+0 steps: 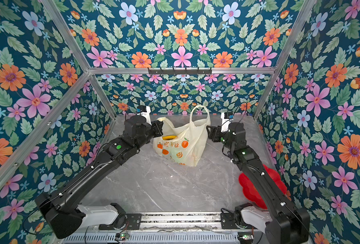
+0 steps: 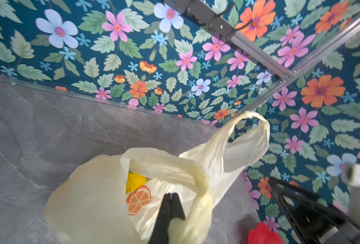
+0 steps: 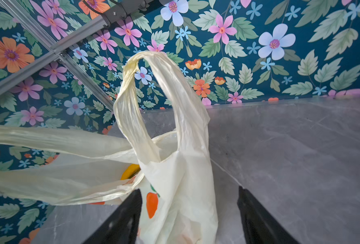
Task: Take fruits out of the plastic bag
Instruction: Rotate the plastic bag at the center of the table.
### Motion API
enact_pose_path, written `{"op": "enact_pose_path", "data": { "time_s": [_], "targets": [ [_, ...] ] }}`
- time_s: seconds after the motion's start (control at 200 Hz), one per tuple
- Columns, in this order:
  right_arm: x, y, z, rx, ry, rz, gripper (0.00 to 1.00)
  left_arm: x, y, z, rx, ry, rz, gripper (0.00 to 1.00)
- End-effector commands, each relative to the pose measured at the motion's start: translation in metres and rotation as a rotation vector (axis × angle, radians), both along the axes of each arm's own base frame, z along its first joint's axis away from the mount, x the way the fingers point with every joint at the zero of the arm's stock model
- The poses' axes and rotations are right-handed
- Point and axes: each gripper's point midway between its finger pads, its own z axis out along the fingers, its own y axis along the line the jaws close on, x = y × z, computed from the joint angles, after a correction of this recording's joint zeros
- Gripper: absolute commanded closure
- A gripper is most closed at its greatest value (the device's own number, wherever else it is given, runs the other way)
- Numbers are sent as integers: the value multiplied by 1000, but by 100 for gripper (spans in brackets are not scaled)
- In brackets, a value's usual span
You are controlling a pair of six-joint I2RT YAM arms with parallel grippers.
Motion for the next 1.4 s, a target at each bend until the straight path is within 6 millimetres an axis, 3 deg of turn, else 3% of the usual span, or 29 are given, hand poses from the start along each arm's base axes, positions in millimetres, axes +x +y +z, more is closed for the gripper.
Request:
{"op": "enact_pose_path", "data": {
  "time_s": [0.0,0.1,0.185,0.3,0.4,0.69,0.73,0.745,0.84,1.07,1.25,1.395],
  "targets": [
    [-25,0,-6,-27,73,-126,23,-3,3,15,-89,-38,59,100],
    [-38,20,0,-33,100,-160,23,-13,3,16,-122,-47,50,100],
    [-34,40,-1,-37,113,-155,22,-20,8,21,-143,-66,59,100],
    [-12,54,-10,-83,151,-193,21,-28,21,22,-149,-81,87,100],
    [9,80,-10,-116,135,-148,19,-32,26,18,-143,-83,88,100],
    [55,125,-4,-190,126,-90,12,-37,27,7,-135,-71,71,100],
    [61,130,-6,-204,137,-85,11,-37,25,5,-134,-68,65,100],
    [66,135,-19,-227,158,-81,11,-37,25,5,-134,-67,63,100],
    [81,149,-27,-259,174,-71,10,-38,25,4,-135,-68,61,100],
    [112,164,-42,-337,190,-97,6,-40,26,4,-138,-70,56,100],
    [136,156,-51,-401,214,-187,6,-41,28,1,-135,-69,63,100],
    [150,142,-63,-476,243,-263,22,-39,35,-4,-122,-62,100,100]
  ]
}}
